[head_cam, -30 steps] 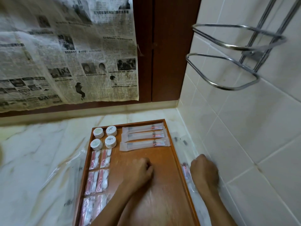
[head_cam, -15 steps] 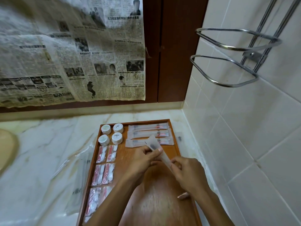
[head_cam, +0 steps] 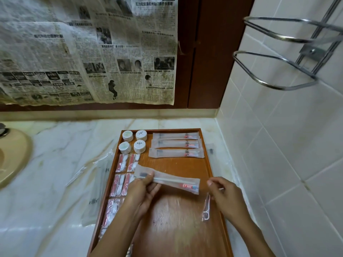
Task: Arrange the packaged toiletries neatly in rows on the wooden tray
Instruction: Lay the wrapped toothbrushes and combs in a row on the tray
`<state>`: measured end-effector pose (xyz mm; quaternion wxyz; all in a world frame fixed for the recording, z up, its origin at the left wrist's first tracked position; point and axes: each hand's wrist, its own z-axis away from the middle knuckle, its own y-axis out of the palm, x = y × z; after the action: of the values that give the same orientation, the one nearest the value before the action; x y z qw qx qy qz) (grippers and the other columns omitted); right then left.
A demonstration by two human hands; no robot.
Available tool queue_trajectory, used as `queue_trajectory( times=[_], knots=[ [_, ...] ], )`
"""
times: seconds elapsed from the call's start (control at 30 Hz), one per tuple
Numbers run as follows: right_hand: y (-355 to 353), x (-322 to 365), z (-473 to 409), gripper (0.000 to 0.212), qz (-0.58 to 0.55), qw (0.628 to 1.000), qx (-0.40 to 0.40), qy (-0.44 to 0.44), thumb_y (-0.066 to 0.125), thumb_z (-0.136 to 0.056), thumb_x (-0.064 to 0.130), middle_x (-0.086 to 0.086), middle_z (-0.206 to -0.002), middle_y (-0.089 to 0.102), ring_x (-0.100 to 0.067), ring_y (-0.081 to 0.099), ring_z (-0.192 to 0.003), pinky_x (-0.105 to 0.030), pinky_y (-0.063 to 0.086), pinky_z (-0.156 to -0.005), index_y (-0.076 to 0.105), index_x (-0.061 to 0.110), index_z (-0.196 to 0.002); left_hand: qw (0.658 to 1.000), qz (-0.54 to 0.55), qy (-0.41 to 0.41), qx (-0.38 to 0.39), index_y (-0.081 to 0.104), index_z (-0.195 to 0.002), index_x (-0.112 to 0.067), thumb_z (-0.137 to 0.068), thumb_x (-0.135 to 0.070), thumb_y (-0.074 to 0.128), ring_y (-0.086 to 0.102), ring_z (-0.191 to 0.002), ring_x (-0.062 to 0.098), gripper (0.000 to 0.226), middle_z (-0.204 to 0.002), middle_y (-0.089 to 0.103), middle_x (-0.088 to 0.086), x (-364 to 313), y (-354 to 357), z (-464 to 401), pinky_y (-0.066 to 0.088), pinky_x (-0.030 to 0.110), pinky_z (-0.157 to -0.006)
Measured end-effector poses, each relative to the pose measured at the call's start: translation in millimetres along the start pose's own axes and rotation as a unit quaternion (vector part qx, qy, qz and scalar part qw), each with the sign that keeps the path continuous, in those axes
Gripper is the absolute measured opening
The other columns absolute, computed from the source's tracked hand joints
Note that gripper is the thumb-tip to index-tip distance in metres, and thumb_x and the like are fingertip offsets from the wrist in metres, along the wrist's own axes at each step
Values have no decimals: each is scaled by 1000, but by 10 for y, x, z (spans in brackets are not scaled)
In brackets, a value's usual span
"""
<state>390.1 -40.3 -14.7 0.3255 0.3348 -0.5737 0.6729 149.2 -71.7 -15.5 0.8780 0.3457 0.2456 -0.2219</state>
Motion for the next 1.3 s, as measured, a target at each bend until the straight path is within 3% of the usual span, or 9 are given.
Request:
queue_trajectory(
  times=[0.17, 0.3, 0.5, 0.77, 0.87, 1.0, 1.13, 1.2, 1.3],
  knots=[
    [234, 100, 75, 15, -180, 972, 134, 65, 67, -89, 13, -7, -81, 73, -24, 70, -67, -32, 58, -56, 68, 19, -103, 1000, 2, -10, 22, 59, -97, 2, -90, -4, 60, 73, -78, 25, 9, -88, 72, 19, 146, -74, 86, 61, 33, -61],
    [265, 66, 61, 9, -186, 970, 121, 100, 68, -88, 10, -8, -72, 73, -16, 64, -56, -25, 54, -54, 70, 12, -97, 1000, -16, 22, 16, 60, -94, 3, -91, -8, 61, 72, -80, 23, 11, -87, 71, 16, 173, -168, 121, 60, 30, -62],
    [251, 22, 53, 14, -220, 957, 120, 148, 75, -80, 4, -4, -80, 75, -17, 66, -69, -26, 52, -56, 73, 11, -92, 977, -157, 126, -71, 68, -82, 4, -91, -15, 65, 71, -66, 19, 21, -72, 71, 13, 174, -266, 112, 59, 22, -58],
    [245, 67, 56, 11, -322, 925, 95, 177, 66, -89, 12, -18, -84, 73, -22, 64, -68, -28, 51, -56, 73, 6, -95, 989, -93, 110, -26, 69, -94, 3, -87, -8, 67, 72, -69, 21, 13, -82, 73, 16, 109, -241, 128, 59, 24, -58],
    [232, 37, 52, 8, -264, 953, 67, 134, 66, -89, 12, -8, -80, 74, -18, 62, -63, -27, 51, -56, 73, 10, -94, 989, -102, 108, 8, 65, -109, -1, -80, -14, 71, 71, -70, 22, 32, -84, 73, 13, 85, -232, 148, 62, 33, -63],
    [250, 10, 135, 22, -90, 993, -24, -78, 72, -85, 9, 21, -84, 72, 1, 65, -81, -15, 53, -69, 74, 31, -86, 999, -42, -20, 7, 57, -114, -8, -78, -29, 76, 72, -88, 36, 46, -105, 69, 23, 62, -225, 146, 61, 45, -66],
    [231, -75, 146, 29, 44, 931, -50, -358, 71, -75, -1, 16, -98, 69, -5, 64, -93, -13, 50, -86, 77, 17, -97, 991, 78, -112, 14, 51, -109, -2, -85, -11, 65, 72, -83, 40, 29, -106, 67, 31, 65, -260, 100, 59, 42, -56],
    [241, -89, 141, 33, 21, 935, -30, -354, 76, -75, 1, 18, -108, 69, -4, 61, -104, -12, 46, -93, 76, 23, -99, 989, 108, -100, 19, 46, -122, -4, -91, 3, 50, 72, -84, 38, 32, -102, 70, 27, 97, -308, 58, 60, 42, -55],
    [262, -48, 192, 36, -108, 982, 39, -148, 80, -74, 27, 28, -124, 61, 8, 51, -118, -8, 41, -95, 70, 43, -105, 991, 105, -65, 45, 42, -132, -7, -93, 8, 42, 71, -91, 36, 42, -105, 71, 23, 98, -332, 36, 60, 42, -59]
  ],
)
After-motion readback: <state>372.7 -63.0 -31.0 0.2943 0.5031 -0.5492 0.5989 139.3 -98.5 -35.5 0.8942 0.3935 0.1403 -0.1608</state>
